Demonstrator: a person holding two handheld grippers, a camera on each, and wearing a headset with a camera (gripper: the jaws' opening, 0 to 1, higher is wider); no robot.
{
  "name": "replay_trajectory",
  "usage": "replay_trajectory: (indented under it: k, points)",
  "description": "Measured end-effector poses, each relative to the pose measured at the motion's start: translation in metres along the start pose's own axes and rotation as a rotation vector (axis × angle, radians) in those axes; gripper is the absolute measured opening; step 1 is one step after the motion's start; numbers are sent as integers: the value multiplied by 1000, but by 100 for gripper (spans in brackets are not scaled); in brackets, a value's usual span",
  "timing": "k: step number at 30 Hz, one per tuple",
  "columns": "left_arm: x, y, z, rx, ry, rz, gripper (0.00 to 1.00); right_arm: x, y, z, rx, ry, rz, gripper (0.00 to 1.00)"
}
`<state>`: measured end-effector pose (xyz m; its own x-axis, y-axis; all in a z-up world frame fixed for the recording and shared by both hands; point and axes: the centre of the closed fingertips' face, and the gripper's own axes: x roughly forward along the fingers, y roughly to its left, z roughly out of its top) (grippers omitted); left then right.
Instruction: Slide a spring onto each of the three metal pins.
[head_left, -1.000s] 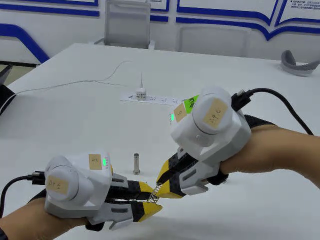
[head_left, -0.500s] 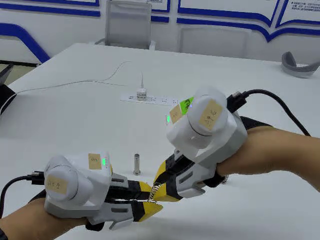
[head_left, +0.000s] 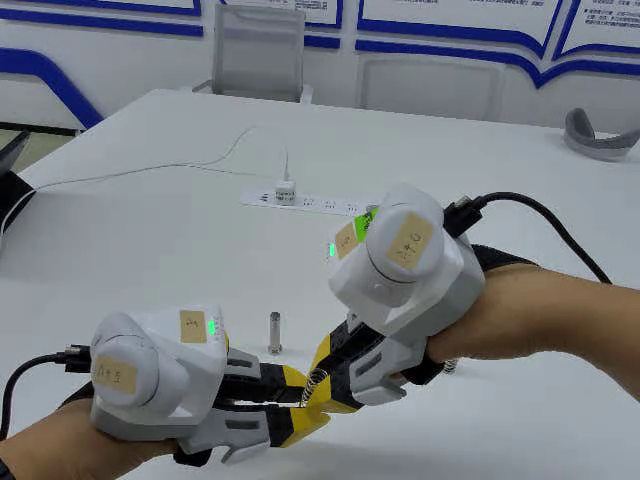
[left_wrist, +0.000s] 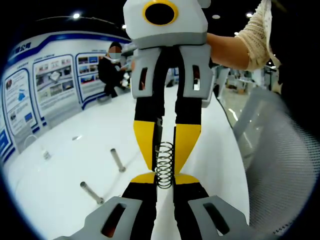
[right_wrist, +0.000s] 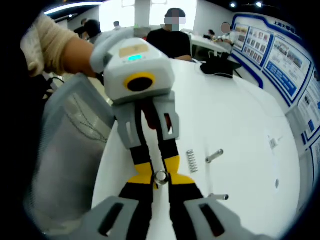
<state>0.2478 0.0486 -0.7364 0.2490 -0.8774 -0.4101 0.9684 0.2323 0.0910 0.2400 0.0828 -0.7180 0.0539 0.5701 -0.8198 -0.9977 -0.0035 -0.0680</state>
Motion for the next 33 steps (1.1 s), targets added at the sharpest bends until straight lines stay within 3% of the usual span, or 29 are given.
replay_trajectory:
  k: [10, 33]
  points:
    - [-2, 4, 1, -13, -8, 16, 12, -2, -3, 2, -1, -6, -14, 12]
    - [-19, 21, -10, -107, -10, 83, 34, -19, -23, -9, 38, -5, -68, 12]
